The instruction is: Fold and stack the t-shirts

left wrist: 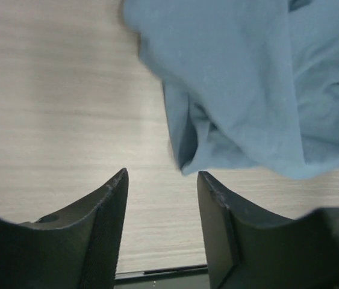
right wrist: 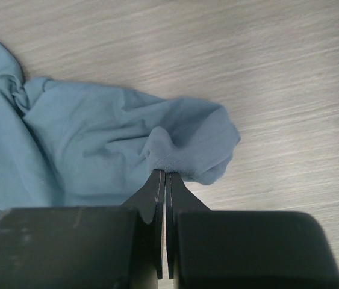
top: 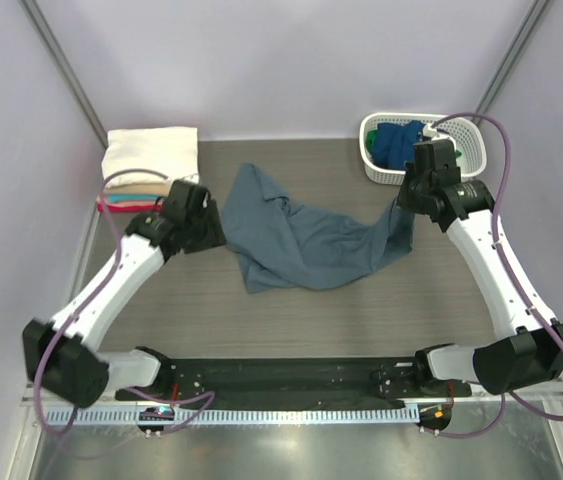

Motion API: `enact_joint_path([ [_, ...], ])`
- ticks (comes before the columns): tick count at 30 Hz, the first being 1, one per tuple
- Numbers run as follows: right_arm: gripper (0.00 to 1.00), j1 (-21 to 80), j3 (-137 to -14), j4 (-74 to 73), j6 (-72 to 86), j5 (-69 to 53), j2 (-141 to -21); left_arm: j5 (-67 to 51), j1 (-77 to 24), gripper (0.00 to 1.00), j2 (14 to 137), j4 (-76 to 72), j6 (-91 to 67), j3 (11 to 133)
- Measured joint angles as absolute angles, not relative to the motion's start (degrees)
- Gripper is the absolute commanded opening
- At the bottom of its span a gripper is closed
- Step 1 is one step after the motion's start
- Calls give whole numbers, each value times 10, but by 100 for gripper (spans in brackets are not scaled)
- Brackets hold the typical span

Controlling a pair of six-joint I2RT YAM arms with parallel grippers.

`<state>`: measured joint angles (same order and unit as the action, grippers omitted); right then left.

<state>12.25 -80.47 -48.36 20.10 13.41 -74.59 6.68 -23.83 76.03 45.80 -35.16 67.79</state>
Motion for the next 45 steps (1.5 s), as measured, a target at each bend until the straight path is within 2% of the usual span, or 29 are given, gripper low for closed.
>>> enact_joint_path([
  [4, 1, 123, -778, -475, 201, 127, -746, 48, -240, 48, 680, 388, -390, 541],
  [9, 1, 122, -766, -465, 201, 117, -746, 3, -240, 51, 757, 302, -412, 449],
  [18, 1, 122, -743, -445, 201, 107, -746, -12, -240, 47, 891, 185, -420, 470],
  [24, 1, 122, -736, -440, 201, 103, -746, -16, -240, 45, 935, 135, -430, 498],
  [27, 1, 122, -733, -435, 201, 101, -746, -16, -240, 35, 946, 118, -434, 501],
  [28, 1, 122, -732, -433, 201, 100, -747, -16, -240, 24, 949, 113, -434, 502],
  [32, 1, 122, -729, -428, 201, 97, -747, -15, -239, 1, 962, 96, -437, 505],
  [39, 1, 122, -725, -421, 201, 96, -747, 7, -240, 0, 941, 124, -434, 503],
  [45, 1, 121, -728, -423, 207, 97, -729, 38, -241, 0, 769, 280, -430, 554],
])
